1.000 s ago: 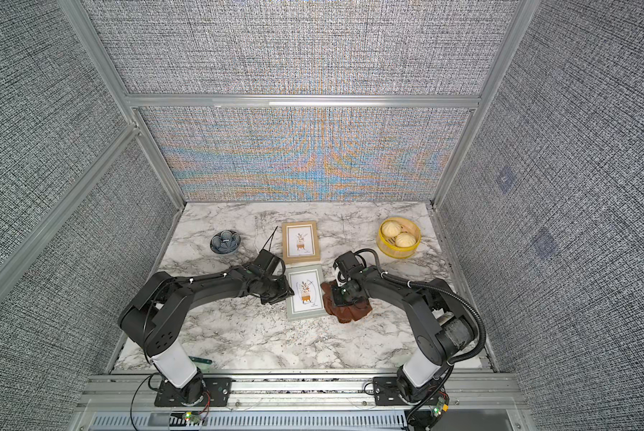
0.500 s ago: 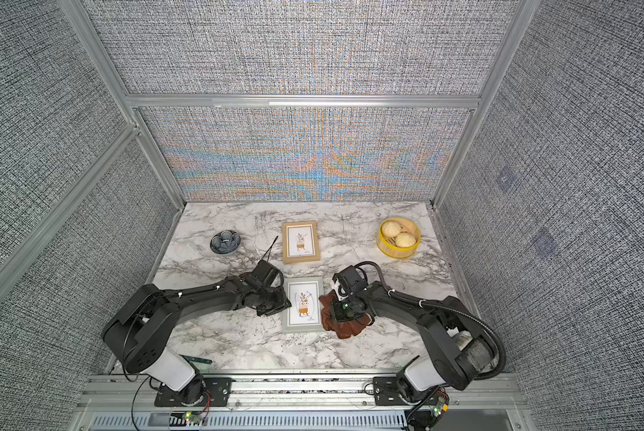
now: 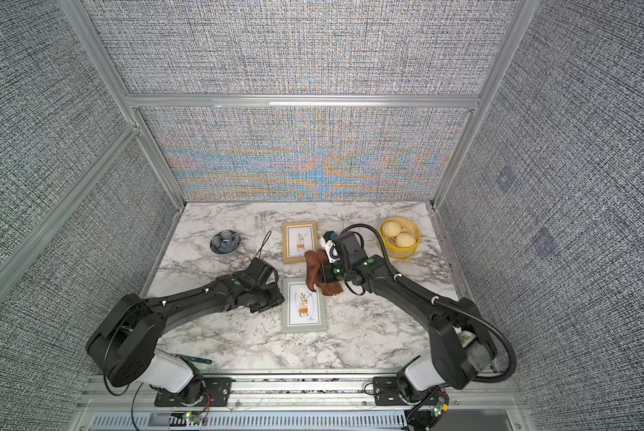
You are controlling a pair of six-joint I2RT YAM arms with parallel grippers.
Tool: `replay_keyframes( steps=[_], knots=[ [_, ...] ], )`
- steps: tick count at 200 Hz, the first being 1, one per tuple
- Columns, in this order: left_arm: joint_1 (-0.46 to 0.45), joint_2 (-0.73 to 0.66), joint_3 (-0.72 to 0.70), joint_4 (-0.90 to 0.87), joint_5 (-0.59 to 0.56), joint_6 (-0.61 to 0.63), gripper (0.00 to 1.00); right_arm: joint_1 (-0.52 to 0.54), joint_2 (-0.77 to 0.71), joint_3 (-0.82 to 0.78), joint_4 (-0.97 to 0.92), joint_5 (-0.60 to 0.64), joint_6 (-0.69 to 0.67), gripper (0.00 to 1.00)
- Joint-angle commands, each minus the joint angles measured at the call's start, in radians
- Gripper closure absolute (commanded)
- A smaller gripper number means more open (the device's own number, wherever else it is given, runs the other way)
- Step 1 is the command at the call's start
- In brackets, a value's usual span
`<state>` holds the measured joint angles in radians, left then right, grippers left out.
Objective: Wipe the picture frame with a cloth
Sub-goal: Wipe the dirt from the picture frame.
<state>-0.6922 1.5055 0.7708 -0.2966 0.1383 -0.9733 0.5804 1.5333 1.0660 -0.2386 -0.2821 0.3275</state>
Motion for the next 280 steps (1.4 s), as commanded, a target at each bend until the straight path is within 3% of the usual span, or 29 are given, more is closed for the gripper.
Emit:
replay_keyframes(
  steps=[1,54,96,156,211,280],
  knots=[
    [0.000,-0.048,-0.057,0.084,-0.042,-0.058,0.62,0.024,0.107,0.095,0.180,-0.168,0.060,1.00],
    [0.000,-0.231,-0.191,0.149,-0.106,-0.132,0.59,0.103,0.366,0.296,0.303,-0.247,0.200,1.00],
    [0.000,-0.203,-0.206,0.260,-0.046,-0.104,0.55,0.119,0.479,0.308,0.364,-0.262,0.278,1.00],
    [-0.015,-0.040,-0.223,0.483,0.032,-0.147,0.61,0.104,0.503,0.241,0.328,-0.184,0.212,1.00],
    [-0.015,0.004,-0.218,0.389,-0.008,-0.163,0.73,0.101,0.539,0.221,0.270,-0.122,0.134,1.00],
    [-0.016,0.013,-0.212,0.302,-0.032,-0.186,0.79,0.100,0.529,0.168,0.220,-0.054,0.043,1.00]
  ],
)
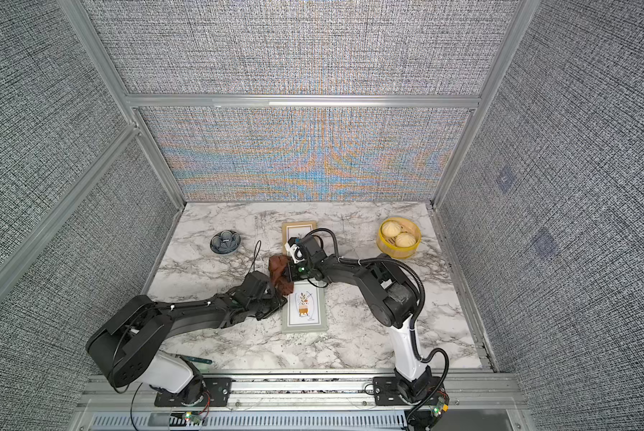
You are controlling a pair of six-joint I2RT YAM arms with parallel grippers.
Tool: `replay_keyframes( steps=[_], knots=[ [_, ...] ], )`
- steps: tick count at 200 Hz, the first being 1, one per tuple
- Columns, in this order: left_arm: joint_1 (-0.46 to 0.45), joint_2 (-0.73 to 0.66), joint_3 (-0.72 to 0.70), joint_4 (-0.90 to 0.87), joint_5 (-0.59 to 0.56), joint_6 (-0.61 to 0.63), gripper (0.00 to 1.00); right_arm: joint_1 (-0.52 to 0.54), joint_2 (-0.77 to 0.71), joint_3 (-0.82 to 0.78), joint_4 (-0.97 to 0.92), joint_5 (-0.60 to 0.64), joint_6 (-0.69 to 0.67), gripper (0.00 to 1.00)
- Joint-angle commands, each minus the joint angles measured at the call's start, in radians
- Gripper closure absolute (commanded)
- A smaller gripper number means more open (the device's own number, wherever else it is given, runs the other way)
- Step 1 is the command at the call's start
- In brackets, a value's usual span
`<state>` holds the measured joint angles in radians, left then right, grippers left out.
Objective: Wipe the picture frame with a cloth
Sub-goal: Wipe the dirt from the picture frame.
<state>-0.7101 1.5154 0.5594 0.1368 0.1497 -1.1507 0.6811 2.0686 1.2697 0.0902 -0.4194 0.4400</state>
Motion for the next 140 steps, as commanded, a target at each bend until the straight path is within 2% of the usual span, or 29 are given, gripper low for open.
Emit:
replay_keyframes(
  steps=[1,71,99,118,140],
  knots=[
    [0.001,0.005,-0.001,-0.134,-0.044,-0.009,0.79,-0.001,-0.007,-0.038,-0.110,0.086,-0.072,1.00],
    [0.002,0.005,-0.020,-0.157,-0.067,-0.059,0.80,-0.081,-0.175,-0.269,-0.117,0.257,-0.197,1.00],
    [0.002,0.015,-0.002,-0.164,-0.053,-0.035,0.80,-0.068,-0.180,-0.237,-0.129,0.248,-0.212,1.00],
    [0.002,0.022,0.011,-0.171,-0.043,-0.013,0.80,-0.004,-0.121,-0.144,-0.167,0.241,-0.230,1.00],
    [0.002,0.031,0.023,-0.185,-0.038,0.002,0.80,0.041,-0.051,-0.074,-0.153,0.195,-0.190,1.00]
  ],
)
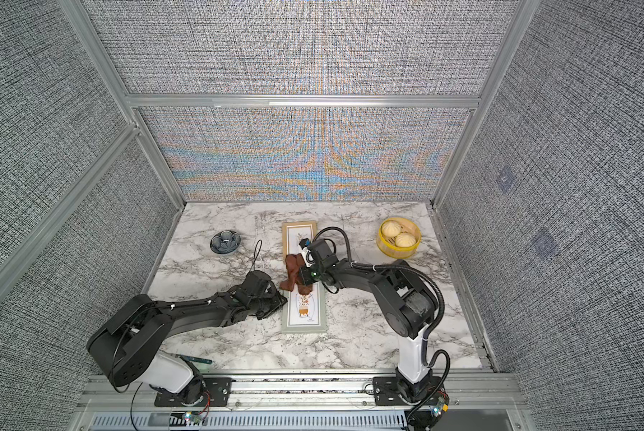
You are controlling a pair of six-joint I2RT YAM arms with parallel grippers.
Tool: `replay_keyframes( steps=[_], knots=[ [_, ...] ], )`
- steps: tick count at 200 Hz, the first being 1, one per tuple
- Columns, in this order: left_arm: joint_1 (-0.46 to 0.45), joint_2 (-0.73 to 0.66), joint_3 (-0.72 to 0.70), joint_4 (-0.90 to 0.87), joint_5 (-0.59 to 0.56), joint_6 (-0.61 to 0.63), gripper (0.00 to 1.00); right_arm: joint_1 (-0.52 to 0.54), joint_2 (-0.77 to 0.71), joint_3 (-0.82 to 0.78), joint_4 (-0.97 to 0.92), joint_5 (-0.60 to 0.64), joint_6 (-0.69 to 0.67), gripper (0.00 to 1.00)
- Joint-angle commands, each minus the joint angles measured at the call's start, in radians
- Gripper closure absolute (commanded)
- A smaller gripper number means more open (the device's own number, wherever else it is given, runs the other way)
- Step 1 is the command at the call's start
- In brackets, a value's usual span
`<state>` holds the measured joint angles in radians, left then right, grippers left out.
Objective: Wipe the picture frame with a cloth
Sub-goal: Wipe the dirt from the picture frame.
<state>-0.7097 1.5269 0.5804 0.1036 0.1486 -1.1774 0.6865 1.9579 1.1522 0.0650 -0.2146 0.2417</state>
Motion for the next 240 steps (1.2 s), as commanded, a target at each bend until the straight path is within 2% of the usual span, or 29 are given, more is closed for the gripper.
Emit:
replay_keyframes(
  steps=[1,17,43,78,99,119,186,213,240],
  knots=[
    [0.002,0.019,0.002,-0.152,-0.037,0.029,0.80,0.037,0.060,0.045,-0.126,-0.012,0.010,1.00],
    [0.002,0.019,0.002,-0.154,-0.035,0.025,0.80,0.038,0.061,0.039,-0.104,-0.034,0.040,1.00],
    [0.001,0.015,0.001,-0.184,-0.051,0.006,0.80,0.009,0.007,-0.036,-0.120,-0.001,0.021,1.00],
    [0.001,0.006,-0.008,-0.200,-0.067,-0.024,0.80,-0.125,-0.114,-0.263,-0.078,0.020,0.049,1.00],
    [0.002,0.003,-0.004,-0.202,-0.069,-0.019,0.80,-0.192,-0.163,-0.338,-0.022,-0.002,0.098,1.00],
    [0.001,0.007,0.005,-0.206,-0.063,-0.004,0.80,-0.178,-0.140,-0.299,-0.001,-0.052,0.112,1.00],
    [0.002,0.023,0.025,-0.214,-0.046,0.037,0.81,0.023,0.039,0.021,-0.033,-0.156,0.154,1.00],
    [0.002,0.024,0.030,-0.225,-0.048,0.039,0.81,0.011,0.043,0.014,-0.032,-0.177,0.169,1.00],
    [0.003,0.017,0.030,-0.242,-0.062,0.028,0.82,-0.088,-0.002,-0.095,-0.021,-0.142,0.184,1.00]
  ],
)
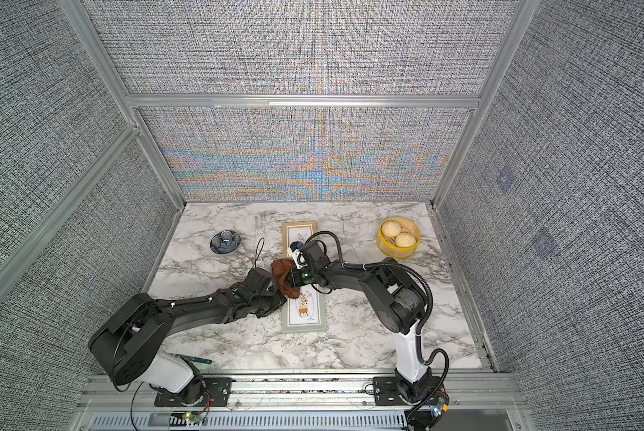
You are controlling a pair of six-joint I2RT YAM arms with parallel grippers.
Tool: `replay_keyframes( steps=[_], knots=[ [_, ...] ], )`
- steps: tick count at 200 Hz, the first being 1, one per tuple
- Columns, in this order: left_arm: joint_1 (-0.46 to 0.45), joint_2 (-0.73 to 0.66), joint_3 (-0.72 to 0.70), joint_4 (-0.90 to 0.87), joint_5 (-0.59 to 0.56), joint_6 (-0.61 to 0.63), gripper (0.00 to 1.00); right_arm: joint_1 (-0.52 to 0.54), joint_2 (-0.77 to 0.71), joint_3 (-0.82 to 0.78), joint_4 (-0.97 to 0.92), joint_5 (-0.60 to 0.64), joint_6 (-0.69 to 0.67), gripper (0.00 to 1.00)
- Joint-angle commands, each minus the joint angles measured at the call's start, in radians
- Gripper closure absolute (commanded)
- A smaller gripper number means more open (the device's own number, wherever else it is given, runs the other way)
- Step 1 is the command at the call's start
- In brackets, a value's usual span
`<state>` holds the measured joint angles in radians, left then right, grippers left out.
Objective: Wipe the picture frame with a cloth
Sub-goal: Wipe the dirt from the picture frame.
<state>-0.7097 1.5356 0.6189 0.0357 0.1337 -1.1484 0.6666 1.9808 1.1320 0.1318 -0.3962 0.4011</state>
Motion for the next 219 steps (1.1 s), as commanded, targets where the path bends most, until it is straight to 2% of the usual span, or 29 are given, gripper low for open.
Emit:
replay_keyframes(
  steps=[1,28,50,68,119,147,176,198,219],
  knots=[
    [0.002,0.008,-0.009,-0.175,-0.048,-0.002,0.82,-0.074,-0.027,-0.080,-0.085,0.040,0.026,1.00],
    [0.002,-0.003,-0.014,-0.186,-0.057,-0.011,0.82,-0.189,-0.112,-0.224,-0.083,0.092,0.012,1.00],
    [0.001,-0.008,-0.016,-0.186,-0.059,-0.007,0.82,-0.229,-0.160,-0.261,-0.102,0.120,-0.011,1.00],
    [0.002,-0.004,-0.012,-0.184,-0.055,0.001,0.82,-0.214,-0.148,-0.230,-0.091,0.086,-0.007,1.00],
    [0.002,0.013,0.007,-0.179,-0.043,0.019,0.82,-0.049,0.005,-0.007,-0.081,-0.005,0.049,1.00],
    [0.002,0.019,0.008,-0.176,-0.041,0.025,0.83,0.007,0.050,0.061,-0.086,-0.065,0.053,1.00],
    [0.001,0.025,0.013,-0.175,-0.040,0.027,0.83,0.013,0.114,0.135,-0.150,-0.195,0.027,1.00],
    [0.003,0.019,0.013,-0.179,-0.046,0.019,0.83,-0.002,0.095,0.103,-0.178,-0.134,0.004,1.00],
    [0.001,0.004,0.006,-0.192,-0.058,0.010,0.84,-0.076,0.031,0.014,-0.159,-0.077,0.017,1.00]
  ],
)
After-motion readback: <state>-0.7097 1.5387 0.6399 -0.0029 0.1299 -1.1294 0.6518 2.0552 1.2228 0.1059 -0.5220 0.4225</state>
